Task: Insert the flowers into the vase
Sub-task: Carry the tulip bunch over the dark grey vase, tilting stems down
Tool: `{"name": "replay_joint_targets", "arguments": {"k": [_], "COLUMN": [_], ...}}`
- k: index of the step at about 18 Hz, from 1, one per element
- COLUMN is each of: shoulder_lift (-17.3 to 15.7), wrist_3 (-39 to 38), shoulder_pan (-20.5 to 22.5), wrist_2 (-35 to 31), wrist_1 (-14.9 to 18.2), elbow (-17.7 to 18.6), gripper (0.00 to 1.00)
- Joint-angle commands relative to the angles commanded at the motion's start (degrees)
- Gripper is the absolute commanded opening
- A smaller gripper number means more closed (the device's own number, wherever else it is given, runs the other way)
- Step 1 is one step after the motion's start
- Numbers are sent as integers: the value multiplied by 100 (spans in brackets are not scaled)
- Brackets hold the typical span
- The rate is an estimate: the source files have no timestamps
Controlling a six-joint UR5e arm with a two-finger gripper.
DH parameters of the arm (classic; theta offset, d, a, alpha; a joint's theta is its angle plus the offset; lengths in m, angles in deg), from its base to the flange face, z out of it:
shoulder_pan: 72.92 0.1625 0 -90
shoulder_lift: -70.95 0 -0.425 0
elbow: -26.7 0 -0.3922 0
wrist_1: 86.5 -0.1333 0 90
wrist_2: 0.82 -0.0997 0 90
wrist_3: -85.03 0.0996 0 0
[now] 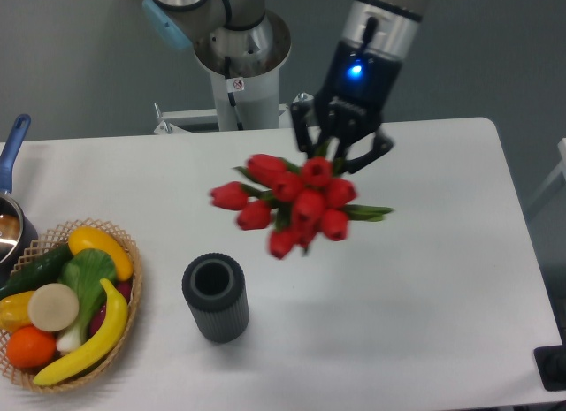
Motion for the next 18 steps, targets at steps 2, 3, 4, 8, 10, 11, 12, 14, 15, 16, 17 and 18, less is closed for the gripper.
{"name": "replay_joint_targets", "arguments": {"k": [2,3,4,8,10,11,12,14,15,16,17,18], "shoulder_lift": [228,299,369,668,782,844,853,940,1037,1133,1195,1239], "wrist_3": [-9,-17,-9,35,35,35,44,140,254,307,308,308], "shoulder_pan": [-219,-351,-448,-502,-572,-616,-625,-625,-625,-634,-642,-669], "wrist_2": [248,344,441,1572,1734,1769,1795,2093,2295,2401,2419,2437], "wrist_1": [-299,-396,-432,-730,-731,-748,-757,-766,-757,-757,-757,-757], "elbow": [-70,-122,-166,-280,-438,-465,-474,-501,-527,-571,-580,-580], "gripper": [20,20,20,20,20,20,20,20,20,20,20,20]}}
